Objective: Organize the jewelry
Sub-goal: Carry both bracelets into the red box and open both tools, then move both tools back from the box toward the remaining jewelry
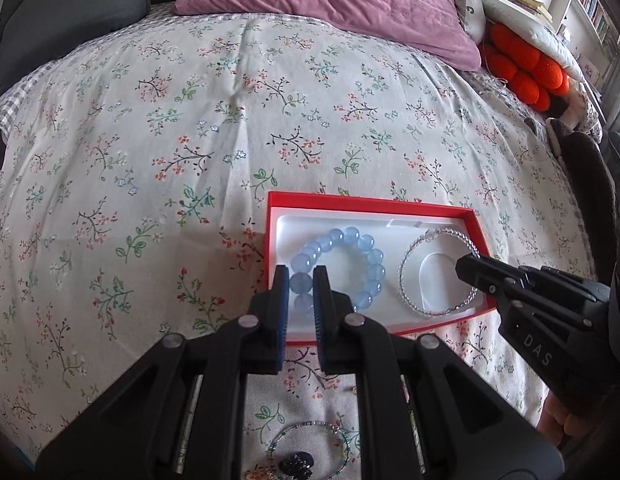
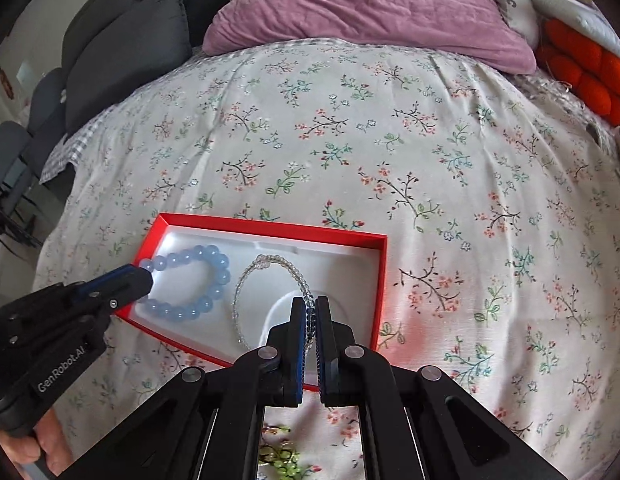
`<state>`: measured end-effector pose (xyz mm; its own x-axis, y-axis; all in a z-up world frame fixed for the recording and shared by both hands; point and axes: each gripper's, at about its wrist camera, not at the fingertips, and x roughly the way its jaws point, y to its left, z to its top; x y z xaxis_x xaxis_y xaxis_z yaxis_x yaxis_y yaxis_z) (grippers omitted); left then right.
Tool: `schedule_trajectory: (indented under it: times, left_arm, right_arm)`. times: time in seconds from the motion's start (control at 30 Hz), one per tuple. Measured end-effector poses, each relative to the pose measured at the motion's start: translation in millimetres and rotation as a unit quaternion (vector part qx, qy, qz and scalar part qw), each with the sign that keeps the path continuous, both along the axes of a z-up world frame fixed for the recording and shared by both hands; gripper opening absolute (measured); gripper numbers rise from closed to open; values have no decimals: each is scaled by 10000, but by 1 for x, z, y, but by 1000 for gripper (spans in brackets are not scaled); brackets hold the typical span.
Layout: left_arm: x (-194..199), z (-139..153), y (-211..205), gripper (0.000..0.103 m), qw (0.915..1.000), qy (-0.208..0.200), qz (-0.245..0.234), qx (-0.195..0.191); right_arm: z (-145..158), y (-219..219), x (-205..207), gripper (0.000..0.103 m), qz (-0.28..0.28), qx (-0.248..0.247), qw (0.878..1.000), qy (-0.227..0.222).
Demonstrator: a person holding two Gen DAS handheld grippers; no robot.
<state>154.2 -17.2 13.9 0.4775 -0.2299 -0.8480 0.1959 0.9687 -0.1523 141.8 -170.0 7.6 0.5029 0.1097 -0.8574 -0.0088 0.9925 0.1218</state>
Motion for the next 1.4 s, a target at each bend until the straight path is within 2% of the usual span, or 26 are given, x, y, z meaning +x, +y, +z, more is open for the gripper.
schedule_trajectory:
  times: [0.1,0.23,0.33,0.4,0.6,0.63,0.7,0.73,0.77,0.93,1.1,1.4]
  left_arm:
    - [-3,3,-3,13,9999,-67,-60,66]
    - [-7,8,-3,14,9998,-125,-109,138]
    - [-11,12,0,21,9998,-90,-120,156]
    - [-15,16,2,38,9997,-112,-138,181]
    - [-35,27,12,71,9993,-218,-159,254]
    - [-38,28,14,73,9993,-208,-160,279]
    - [-43,27,18,78,9991,-161,-175,342]
    - [-45,26,19,78,9991,-130,-172,376]
    - [-48,25,21,79,9990,-93,-166,410]
    - [-61,16,33,83,9986,113,-176,495]
    - [-75,6,42,94,9969,178,-228,729]
    - [-88,-12,59,95,9946,327,-324,930]
  right_arm:
    - [2,0,-3,5,-3,-132,9999,-42]
    - [5,-1,-6,12,80,-188,9998,-22]
    - [7,-1,-8,12,111,-294,9995,33]
    - [9,-2,-12,12,132,-338,9993,45]
    - [18,-1,-27,18,263,-397,9989,33]
    - [19,0,-31,25,307,-416,9987,32]
    - [22,4,-39,52,422,-519,9978,15]
    - [23,6,-43,73,453,-564,9974,-25]
    - [25,7,-48,77,481,-607,9970,-91]
    - [26,10,-65,77,662,-833,9943,-107]
    - [19,2,-74,80,601,-938,9938,-56]
    - [0,-9,-92,82,583,-856,9944,228]
